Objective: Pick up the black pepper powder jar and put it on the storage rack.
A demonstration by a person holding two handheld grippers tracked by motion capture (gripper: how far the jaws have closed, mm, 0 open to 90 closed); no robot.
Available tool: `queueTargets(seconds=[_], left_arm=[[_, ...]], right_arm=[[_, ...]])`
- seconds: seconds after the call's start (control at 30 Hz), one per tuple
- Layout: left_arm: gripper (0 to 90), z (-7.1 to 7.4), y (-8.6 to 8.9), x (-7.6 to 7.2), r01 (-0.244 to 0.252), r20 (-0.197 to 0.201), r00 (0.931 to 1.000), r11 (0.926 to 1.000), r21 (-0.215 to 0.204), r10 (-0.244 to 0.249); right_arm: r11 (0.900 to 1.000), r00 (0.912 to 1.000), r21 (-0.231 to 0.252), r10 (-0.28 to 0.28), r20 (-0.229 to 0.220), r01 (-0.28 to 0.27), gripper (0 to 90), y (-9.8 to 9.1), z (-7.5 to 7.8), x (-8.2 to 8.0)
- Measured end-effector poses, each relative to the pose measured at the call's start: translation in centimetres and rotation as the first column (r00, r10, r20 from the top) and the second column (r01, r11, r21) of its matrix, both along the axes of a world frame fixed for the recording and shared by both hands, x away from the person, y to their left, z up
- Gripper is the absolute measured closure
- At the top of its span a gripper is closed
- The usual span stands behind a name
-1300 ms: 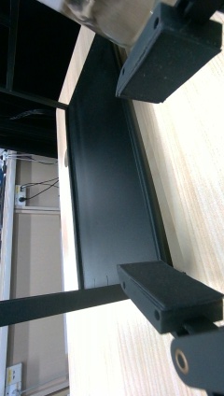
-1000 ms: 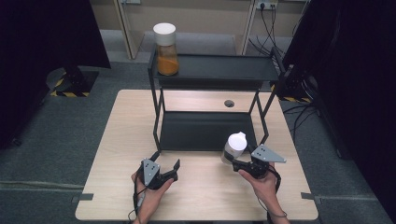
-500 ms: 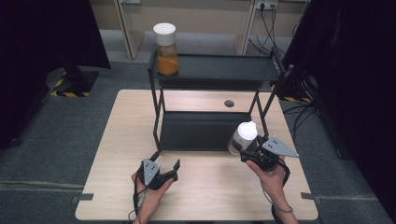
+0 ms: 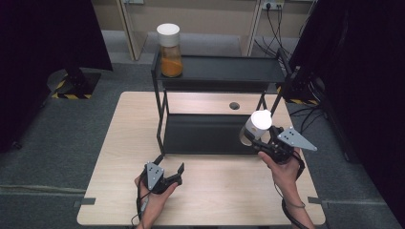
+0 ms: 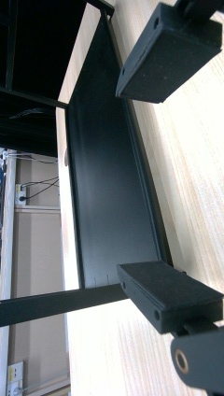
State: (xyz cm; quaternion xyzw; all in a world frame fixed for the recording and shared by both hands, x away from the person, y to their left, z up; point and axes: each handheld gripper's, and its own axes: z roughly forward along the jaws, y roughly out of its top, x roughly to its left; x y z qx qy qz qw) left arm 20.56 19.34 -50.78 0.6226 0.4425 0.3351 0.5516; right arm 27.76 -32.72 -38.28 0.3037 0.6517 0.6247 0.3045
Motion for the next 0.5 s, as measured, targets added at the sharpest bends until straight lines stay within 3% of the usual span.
queueTargets(seconds=[0.5], left_arm=[[12.5, 0.0, 0.0, 0.0, -0.001, -0.001, 1.0000, 1.0000, -0.002, 0.001]], right_arm=[[0.9994, 0.9985, 0.024, -0.028, 0.047, 0.027, 30.9, 0.5, 2.6, 0.7]])
